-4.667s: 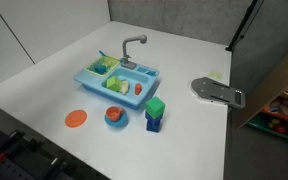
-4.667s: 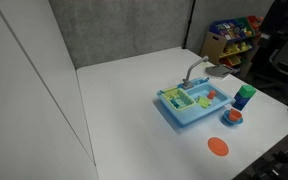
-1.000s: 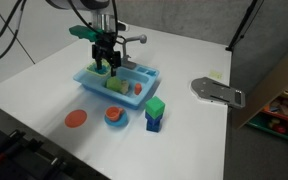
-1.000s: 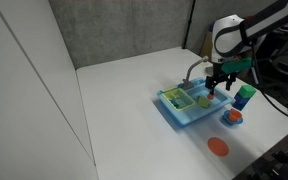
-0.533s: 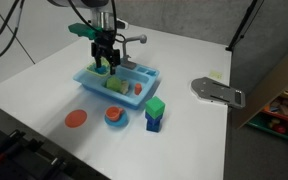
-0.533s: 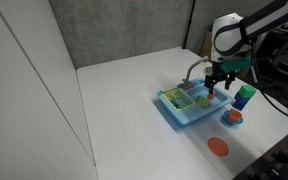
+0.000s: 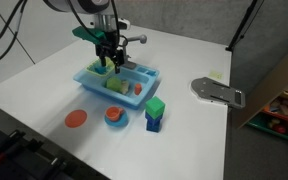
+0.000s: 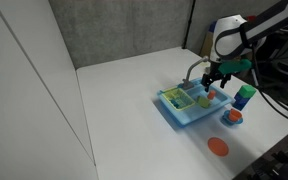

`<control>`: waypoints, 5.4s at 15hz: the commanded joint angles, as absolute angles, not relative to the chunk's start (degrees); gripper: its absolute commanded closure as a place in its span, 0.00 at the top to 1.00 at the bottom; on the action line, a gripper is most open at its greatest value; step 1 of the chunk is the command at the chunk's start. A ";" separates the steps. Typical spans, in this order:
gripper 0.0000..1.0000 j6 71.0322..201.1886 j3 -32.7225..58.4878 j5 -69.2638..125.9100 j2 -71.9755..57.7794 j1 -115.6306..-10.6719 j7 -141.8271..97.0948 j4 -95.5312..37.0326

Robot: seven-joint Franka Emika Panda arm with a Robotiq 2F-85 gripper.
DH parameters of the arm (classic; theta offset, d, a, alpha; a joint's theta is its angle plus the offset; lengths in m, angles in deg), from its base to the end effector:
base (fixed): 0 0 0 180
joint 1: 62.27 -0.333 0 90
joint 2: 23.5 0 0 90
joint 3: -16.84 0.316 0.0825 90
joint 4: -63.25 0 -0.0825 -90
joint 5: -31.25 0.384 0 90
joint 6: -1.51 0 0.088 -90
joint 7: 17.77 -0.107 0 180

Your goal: Take the green block out of the sink and place it on top of the stack

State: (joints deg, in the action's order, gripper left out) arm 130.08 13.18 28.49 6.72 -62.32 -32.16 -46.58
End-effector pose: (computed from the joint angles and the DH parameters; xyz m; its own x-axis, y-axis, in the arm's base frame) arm 0.6040 -0.0385 0.2014 0.9444 -0.2767 -0.1776 -0.2602 -0.9592 0.1106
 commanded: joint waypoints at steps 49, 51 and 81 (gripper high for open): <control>0.66 147.49 17.10 57.91 18.62 -55.53 -37.30 -45.06; 0.49 147.47 17.11 57.85 18.84 -55.50 -37.26 -44.89; 0.31 136.93 8.82 40.47 -7.16 -57.61 -34.88 -54.58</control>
State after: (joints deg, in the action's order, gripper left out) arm 136.10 10.75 44.28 -1.82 -56.79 -33.47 -50.24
